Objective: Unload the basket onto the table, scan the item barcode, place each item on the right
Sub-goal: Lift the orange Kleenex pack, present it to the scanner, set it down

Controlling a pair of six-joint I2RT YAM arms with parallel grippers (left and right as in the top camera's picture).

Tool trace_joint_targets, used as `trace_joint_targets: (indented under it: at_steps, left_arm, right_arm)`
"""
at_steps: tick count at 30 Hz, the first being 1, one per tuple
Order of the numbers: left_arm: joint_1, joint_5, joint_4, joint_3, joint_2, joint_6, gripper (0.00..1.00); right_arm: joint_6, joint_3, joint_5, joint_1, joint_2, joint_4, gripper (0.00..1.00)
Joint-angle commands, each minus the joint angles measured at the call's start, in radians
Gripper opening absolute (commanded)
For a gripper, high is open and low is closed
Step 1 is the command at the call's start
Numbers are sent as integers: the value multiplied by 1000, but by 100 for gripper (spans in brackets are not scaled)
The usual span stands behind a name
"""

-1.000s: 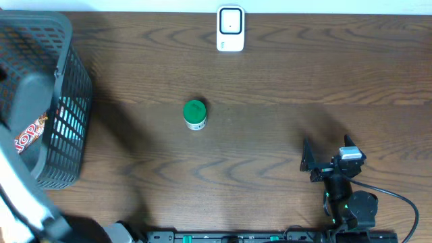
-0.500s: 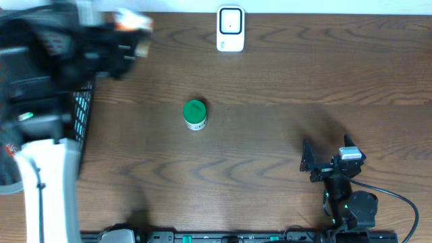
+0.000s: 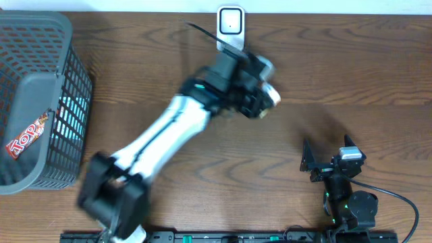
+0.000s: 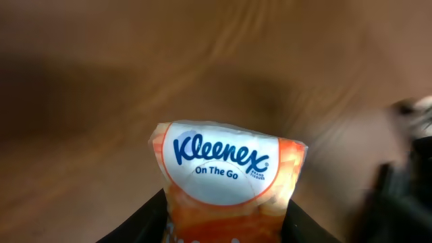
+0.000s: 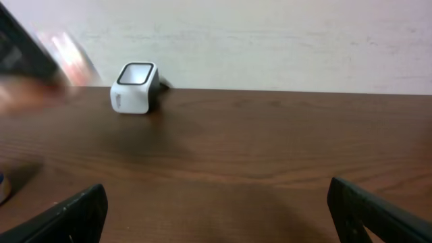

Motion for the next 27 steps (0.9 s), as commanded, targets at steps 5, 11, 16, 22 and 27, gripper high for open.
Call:
trace_joint_targets:
  at_steps: [5, 11, 16, 22, 27]
  left_arm:
    - [-88, -336, 0, -9, 180, -126, 43]
    - [-86, -545, -22, -9, 227, -557, 44]
    - [-90, -570, -55, -9, 229, -835, 44]
    - [-98, -570, -57, 5, 211, -760, 89]
    - [-63, -571, -57, 83, 84, -484, 98]
  right_arm:
    - [14, -3, 2, 2, -5, -1, 99]
    - [14, -3, 2, 2, -5, -1, 99]
    - [14, -3, 2, 2, -5, -1, 99]
    - [14, -3, 2, 2, -5, -1, 99]
    - [14, -3, 2, 2, -5, -1, 99]
